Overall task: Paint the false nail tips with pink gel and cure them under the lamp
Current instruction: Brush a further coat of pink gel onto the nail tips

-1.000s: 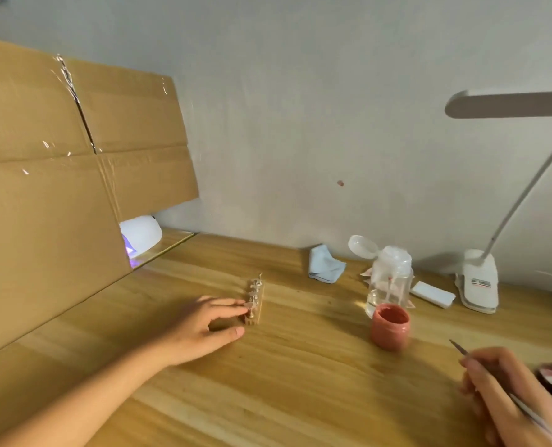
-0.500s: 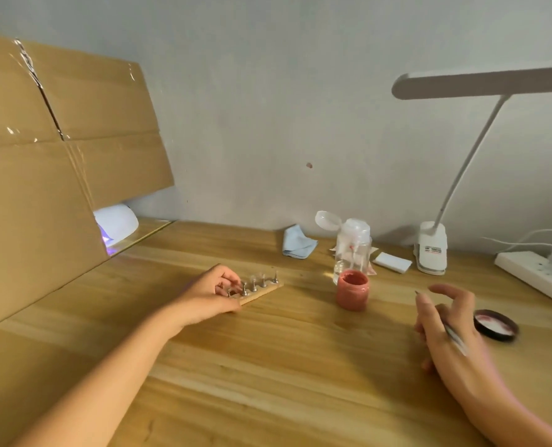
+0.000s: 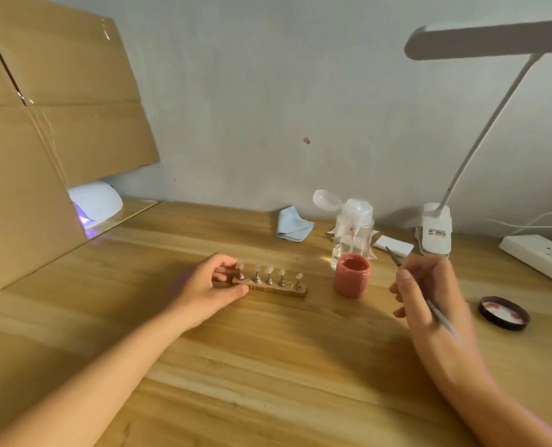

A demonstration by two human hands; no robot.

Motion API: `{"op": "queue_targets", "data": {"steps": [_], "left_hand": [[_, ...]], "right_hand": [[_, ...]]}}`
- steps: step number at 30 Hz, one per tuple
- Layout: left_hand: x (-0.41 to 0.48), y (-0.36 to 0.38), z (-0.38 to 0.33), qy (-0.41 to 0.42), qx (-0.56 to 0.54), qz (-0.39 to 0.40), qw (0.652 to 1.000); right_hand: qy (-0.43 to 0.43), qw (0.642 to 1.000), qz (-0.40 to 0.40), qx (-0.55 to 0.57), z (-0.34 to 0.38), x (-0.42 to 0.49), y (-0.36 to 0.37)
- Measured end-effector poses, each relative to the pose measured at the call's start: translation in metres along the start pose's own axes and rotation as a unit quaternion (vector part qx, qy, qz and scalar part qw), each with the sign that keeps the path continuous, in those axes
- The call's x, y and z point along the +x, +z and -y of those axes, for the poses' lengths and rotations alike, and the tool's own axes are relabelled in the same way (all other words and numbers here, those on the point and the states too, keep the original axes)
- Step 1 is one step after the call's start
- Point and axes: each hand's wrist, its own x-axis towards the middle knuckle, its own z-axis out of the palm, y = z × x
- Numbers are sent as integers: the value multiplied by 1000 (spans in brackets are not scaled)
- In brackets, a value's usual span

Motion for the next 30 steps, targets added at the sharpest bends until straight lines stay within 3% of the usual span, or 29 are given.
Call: {"op": "queue_targets", "data": {"steps": [5,15,19,23,25,28,30], "left_hand": [[3,2,7,14,18,-30,999],[5,5,7,76,50,-20,996],[7,-1,6,51,30,11,998],[1,-13,-2,9,39,114,993],[-3,-15,-8,12,83,124,989],[-15,-10,-23,12,251,45,967],[-24,-4,-32,25,296,19,955]], "right_hand": [[-9,1000,-24,10,0,2,3],[-55,995,12,-79,9,-2,7],[-43,997,11,-68,6,-1,7],[-17,998,-4,-54,2,2,6],[-6,999,-15,-45,2,2,6],[-1,999,-14,-43,3,2,5],[5,999,-19,-43,4,2,6]]}}
